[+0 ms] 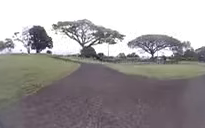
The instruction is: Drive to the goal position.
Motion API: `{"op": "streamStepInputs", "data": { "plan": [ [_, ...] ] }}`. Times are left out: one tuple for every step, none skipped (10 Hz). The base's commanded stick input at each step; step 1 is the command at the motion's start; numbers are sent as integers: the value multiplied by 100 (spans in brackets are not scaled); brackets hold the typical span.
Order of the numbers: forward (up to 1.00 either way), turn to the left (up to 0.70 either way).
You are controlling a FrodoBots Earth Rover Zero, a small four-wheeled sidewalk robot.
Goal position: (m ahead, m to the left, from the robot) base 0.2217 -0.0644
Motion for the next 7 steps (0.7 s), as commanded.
{"op": "streamStepInputs", "data": {
  "plan": [
    [70,0],
    [70,0],
    [70,0],
    [70,0],
    [70,0],
    [70,0],
    [70,0]
  ]
}}
